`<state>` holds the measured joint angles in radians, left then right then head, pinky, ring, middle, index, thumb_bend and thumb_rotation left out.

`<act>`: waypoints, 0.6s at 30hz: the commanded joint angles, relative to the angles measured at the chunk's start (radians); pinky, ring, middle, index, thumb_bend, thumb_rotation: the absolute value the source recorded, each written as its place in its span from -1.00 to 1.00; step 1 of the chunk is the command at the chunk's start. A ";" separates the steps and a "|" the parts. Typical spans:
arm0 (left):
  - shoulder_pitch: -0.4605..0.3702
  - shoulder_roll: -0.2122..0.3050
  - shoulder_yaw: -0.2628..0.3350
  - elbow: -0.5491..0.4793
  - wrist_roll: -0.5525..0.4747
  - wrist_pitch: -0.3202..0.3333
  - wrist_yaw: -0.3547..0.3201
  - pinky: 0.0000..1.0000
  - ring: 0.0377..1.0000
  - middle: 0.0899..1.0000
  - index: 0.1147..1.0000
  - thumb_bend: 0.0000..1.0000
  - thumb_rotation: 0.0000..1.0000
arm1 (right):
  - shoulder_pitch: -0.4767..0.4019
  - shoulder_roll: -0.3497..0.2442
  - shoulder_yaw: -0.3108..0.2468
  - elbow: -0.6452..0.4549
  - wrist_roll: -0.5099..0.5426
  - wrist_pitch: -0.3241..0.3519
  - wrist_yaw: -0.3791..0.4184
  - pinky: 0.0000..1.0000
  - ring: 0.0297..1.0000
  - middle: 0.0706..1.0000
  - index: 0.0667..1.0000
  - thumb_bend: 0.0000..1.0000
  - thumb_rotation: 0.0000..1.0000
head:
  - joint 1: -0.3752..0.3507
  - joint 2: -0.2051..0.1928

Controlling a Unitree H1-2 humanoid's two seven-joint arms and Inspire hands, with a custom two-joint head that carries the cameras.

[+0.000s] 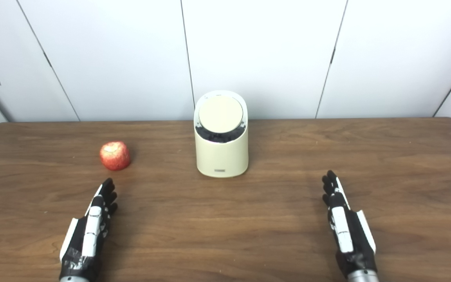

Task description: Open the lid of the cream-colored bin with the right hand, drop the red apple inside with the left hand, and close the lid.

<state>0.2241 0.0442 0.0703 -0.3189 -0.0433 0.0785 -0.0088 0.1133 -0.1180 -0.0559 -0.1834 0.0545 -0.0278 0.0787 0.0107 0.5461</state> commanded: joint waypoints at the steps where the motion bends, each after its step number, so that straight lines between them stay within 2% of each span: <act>1: 0.041 0.000 -0.001 -0.020 -0.001 -0.028 -0.002 1.00 1.00 1.00 1.00 -0.09 0.97 | -0.020 0.001 0.001 -0.029 -0.005 -0.016 -0.005 1.00 1.00 0.96 1.00 -0.01 1.00 | 0.000 0.001; 18: 0.039 0.000 -0.004 -0.019 0.006 -0.030 -0.002 1.00 1.00 1.00 1.00 -0.07 0.97 | -0.017 -0.002 0.000 -0.042 -0.002 0.001 -0.003 1.00 1.00 0.96 1.00 0.01 1.00 | -0.004 0.004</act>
<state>0.2241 0.0441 0.0704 -0.3189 -0.0411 0.0761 -0.0083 0.1135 -0.1182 -0.0558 -0.1860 0.0538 -0.0231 0.0787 0.0061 0.5492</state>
